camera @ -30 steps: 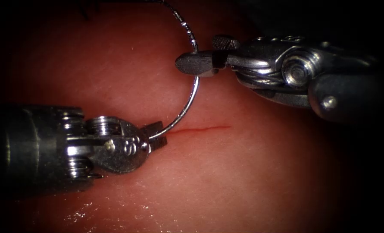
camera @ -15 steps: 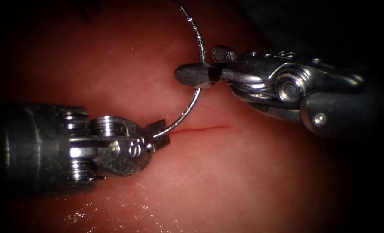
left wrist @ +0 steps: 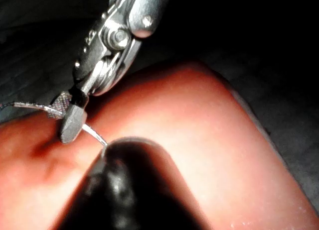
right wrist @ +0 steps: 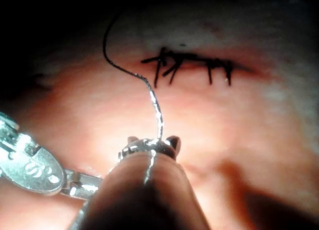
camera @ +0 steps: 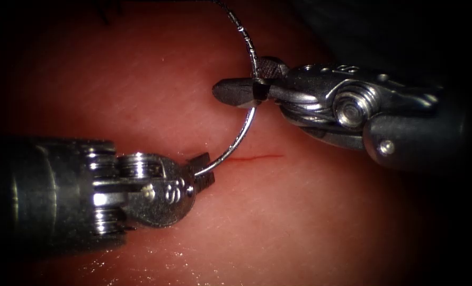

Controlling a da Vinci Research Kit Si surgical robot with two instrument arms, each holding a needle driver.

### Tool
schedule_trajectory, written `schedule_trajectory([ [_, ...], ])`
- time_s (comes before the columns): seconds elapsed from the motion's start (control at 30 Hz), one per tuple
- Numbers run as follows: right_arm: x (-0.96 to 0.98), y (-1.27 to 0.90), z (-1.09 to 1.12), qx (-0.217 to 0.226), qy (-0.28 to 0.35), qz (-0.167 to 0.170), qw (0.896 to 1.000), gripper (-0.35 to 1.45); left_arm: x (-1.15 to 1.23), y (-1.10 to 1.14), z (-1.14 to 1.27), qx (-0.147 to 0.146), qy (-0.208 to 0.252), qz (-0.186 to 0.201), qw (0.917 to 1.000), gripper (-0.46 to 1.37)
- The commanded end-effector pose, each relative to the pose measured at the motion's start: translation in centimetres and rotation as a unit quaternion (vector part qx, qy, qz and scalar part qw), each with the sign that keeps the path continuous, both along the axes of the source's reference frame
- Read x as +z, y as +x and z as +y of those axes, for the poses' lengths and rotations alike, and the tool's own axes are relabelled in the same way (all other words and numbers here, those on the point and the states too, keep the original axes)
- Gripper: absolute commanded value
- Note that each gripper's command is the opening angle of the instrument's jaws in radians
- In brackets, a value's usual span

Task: Wound Closure
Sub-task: Hand over the needle from the left to the right gripper

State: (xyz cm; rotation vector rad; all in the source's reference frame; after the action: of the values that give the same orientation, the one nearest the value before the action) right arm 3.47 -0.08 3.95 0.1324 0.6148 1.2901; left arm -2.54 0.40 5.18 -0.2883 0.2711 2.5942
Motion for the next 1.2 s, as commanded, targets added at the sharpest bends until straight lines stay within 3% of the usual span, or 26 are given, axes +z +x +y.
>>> schedule_trajectory([
  [0.03, 0.00, 0.00, 0.01, 0.001, 0.000, -0.001, 1.000, 0.60, 0.00, 0.00, 0.00, 0.001, 0.002, 0.000, 1.0000, -0.35],
  [0.1, 0.00, 0.00, 0.01, 0.004, -0.002, -0.005, 1.000, 0.52, 0.00, 0.00, 0.00, 0.001, 0.001, 0.000, 1.0000, -0.35],
  [0.2, 0.00, 0.01, 0.01, 0.014, -0.007, -0.017, 1.000, 0.24, 0.00, 0.00, 0.00, 0.003, 0.001, 0.001, 1.0000, -0.35],
  [0.23, -0.01, 0.00, 0.00, 0.023, -0.009, -0.025, 0.999, -0.05, 0.00, 0.00, 0.00, 0.005, 0.000, 0.002, 1.0000, -0.35],
  [0.33, -0.01, 0.00, -0.01, 0.031, -0.003, -0.027, 0.999, -0.35, 0.00, 0.00, 0.00, 0.013, -0.002, 0.004, 0.9999, -0.35],
  [0.6, -0.01, 0.00, -0.06, 0.025, 0.021, -0.025, 0.999, -0.35, 0.00, 0.00, 0.03, 0.050, -0.011, 0.014, 0.9986, -0.35],
  [0.87, -0.03, -0.04, -0.03, 0.039, 0.031, -0.019, 0.999, -0.35, -0.01, -0.02, 0.15, 0.047, -0.046, 0.008, 0.9978, 1.26],
  [1.0, -0.04, -0.05, -0.01, 0.050, 0.028, -0.014, 0.998, -0.35, -0.03, -0.04, 0.18, 0.047, -0.044, 0.007, 0.9979, 1.32],
  [1.2, -0.02, -0.09, 0.04, 0.087, 0.004, -0.017, 0.996, -0.35, -0.10, -0.06, 0.06, 0.029, 0.011, -0.094, 0.9950, 1.35],
])
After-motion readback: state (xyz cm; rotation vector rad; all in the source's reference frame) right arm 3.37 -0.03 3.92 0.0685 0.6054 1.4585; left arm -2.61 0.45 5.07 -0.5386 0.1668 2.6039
